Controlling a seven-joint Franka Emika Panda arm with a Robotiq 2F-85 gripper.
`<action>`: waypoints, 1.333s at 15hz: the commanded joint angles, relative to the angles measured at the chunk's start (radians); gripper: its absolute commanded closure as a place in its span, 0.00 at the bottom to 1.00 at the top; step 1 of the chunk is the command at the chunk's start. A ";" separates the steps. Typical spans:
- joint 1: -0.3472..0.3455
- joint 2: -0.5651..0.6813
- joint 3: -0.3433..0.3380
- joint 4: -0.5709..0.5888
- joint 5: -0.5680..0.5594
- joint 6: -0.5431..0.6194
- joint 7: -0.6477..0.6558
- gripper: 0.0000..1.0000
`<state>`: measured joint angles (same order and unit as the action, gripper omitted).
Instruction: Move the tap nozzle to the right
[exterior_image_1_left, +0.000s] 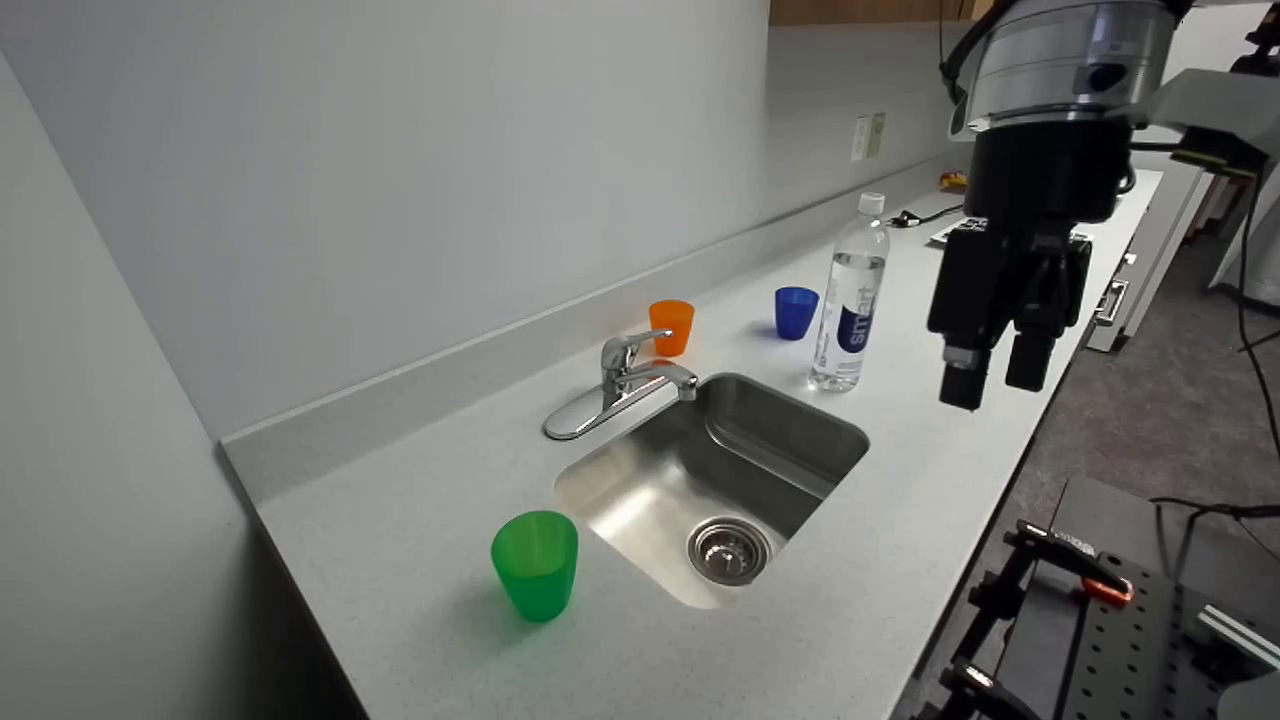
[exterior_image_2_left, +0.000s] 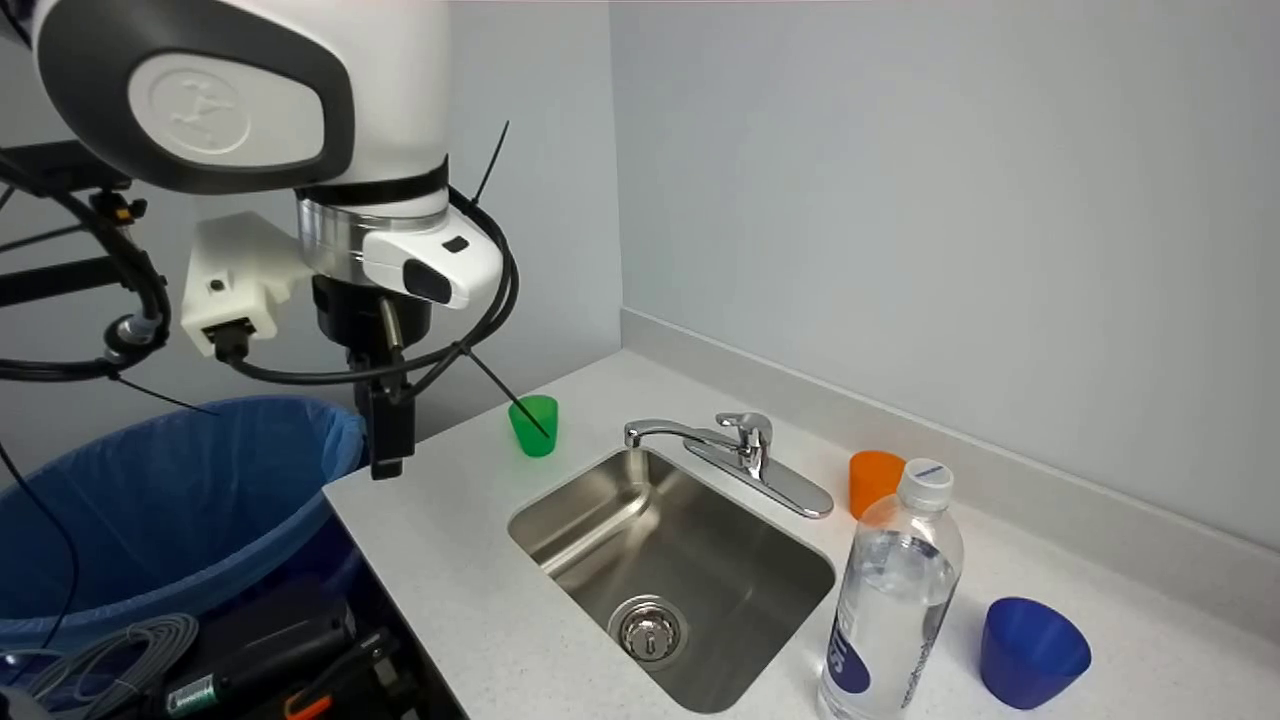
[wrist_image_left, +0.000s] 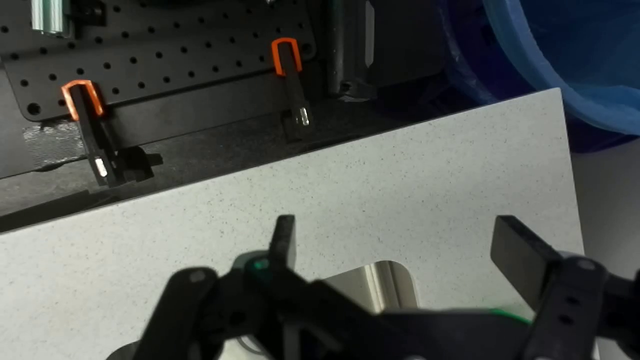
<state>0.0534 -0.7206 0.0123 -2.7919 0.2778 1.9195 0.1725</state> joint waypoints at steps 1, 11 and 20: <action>-0.013 0.000 0.012 0.002 0.007 -0.004 -0.007 0.00; -0.010 0.028 0.017 0.024 0.008 0.016 -0.008 0.00; -0.001 0.276 0.031 0.144 0.018 0.202 -0.007 0.00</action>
<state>0.0531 -0.5743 0.0339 -2.7231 0.2778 2.0492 0.1699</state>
